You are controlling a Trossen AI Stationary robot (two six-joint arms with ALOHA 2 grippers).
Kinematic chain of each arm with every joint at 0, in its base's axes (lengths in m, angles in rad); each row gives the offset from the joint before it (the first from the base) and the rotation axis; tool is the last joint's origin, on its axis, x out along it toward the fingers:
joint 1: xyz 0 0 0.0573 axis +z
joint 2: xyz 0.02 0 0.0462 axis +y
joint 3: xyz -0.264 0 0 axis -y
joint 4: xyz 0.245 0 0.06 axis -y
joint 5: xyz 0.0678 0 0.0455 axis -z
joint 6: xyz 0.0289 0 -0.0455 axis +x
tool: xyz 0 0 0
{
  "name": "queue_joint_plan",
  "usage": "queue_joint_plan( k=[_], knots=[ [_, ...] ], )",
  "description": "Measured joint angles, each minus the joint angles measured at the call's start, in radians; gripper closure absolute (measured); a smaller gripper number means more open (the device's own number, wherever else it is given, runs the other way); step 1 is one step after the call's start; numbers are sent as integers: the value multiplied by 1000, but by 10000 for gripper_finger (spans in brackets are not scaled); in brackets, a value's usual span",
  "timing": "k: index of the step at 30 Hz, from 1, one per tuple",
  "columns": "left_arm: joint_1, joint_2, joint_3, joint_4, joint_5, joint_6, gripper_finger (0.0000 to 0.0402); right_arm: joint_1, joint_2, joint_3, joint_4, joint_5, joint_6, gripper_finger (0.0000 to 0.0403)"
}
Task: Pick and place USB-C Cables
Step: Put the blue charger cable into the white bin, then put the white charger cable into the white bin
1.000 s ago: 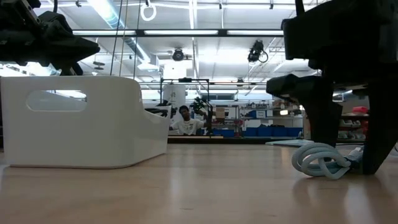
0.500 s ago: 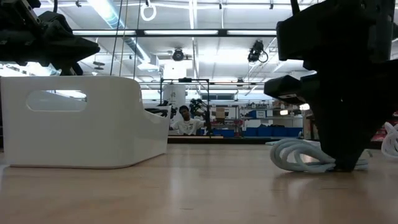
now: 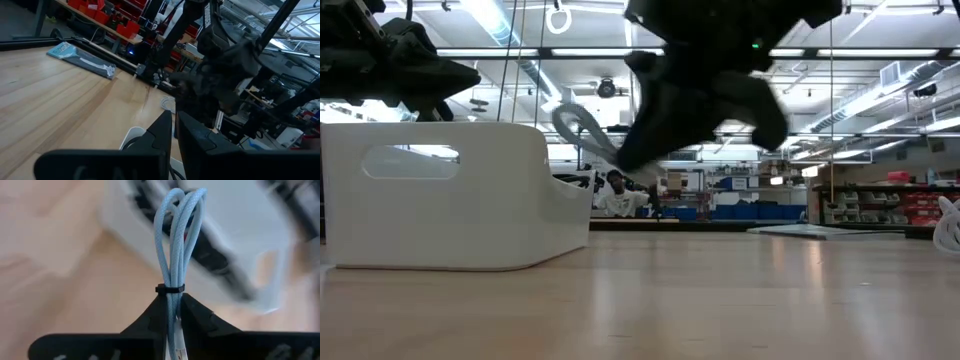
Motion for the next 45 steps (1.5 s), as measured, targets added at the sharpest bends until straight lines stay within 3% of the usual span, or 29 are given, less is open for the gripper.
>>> queue_joint_plan(
  k=[3, 9, 18, 21, 31, 40, 45],
  knots=[
    [0, 0, 0, 0, 0, 0, 365, -19, 0, 0, 120, 4, -181, 361],
    [0, 0, 0, 1, 0, 0, 365, -63, 23, 1, 291, -135, -471, 360],
    [0, 14, 0, 8, 0, 0, 365, -108, 124, 1, 580, -281, -551, 360],
    [0, 18, 0, 1, 0, 0, 365, -111, 171, 1, 650, -259, -541, 360],
    [0, 18, 0, 2, 0, 0, 365, -125, 188, 116, 410, -222, -436, 344],
    [0, 18, 0, 2, 0, 0, 365, -125, 186, 128, 327, -222, -370, 247],
    [0, 18, 0, 2, 0, 0, 365, -113, 171, 127, 275, -186, -348, 214]
  ],
)
